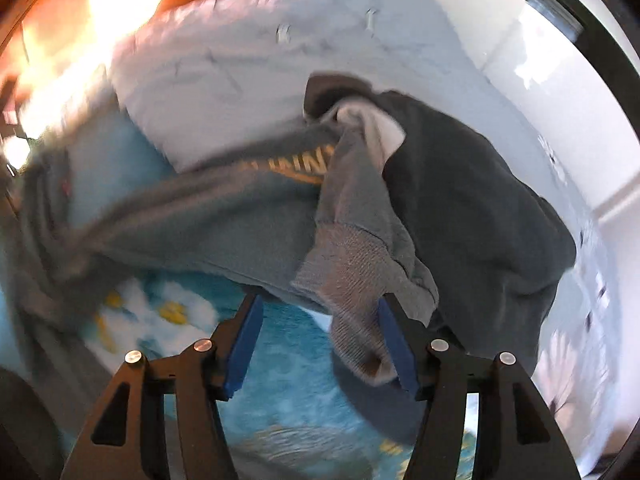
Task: Fold clothes
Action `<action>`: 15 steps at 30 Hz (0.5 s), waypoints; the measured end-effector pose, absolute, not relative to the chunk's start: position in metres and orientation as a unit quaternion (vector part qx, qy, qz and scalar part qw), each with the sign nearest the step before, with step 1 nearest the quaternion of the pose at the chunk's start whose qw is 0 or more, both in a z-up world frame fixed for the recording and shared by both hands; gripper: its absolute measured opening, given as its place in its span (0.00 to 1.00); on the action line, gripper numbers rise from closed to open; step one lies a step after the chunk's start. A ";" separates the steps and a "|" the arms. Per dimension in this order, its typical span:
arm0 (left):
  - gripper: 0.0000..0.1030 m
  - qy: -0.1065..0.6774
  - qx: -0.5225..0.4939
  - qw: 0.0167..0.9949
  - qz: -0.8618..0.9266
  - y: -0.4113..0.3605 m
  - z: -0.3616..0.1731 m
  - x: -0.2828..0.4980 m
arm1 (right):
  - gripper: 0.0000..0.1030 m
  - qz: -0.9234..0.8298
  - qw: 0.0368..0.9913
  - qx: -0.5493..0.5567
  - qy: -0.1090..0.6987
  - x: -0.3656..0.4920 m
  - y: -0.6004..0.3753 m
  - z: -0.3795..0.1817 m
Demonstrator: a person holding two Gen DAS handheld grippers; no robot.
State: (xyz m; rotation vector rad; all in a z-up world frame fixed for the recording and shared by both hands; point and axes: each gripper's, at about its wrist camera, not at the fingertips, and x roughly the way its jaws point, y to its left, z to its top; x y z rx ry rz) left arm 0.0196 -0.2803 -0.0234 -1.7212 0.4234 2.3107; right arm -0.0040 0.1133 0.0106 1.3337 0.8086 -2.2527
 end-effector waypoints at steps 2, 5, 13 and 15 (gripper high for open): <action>0.78 0.177 -0.587 0.132 0.779 -0.276 -0.031 0.018 | 0.59 -0.799 0.191 0.480 0.308 -0.010 0.112 -0.003; 0.79 0.203 -0.592 0.144 0.766 -0.269 -0.042 0.012 | 0.59 -0.797 0.185 0.481 0.314 -0.016 0.113 -0.011; 0.69 0.160 -0.603 0.130 0.771 -0.263 -0.045 -0.012 | 0.11 -0.826 0.150 0.494 0.225 -0.035 0.142 0.010; 0.59 0.146 -0.600 0.125 0.776 -0.263 -0.042 -0.010 | 0.10 -0.835 0.144 0.498 0.182 -0.039 0.156 0.020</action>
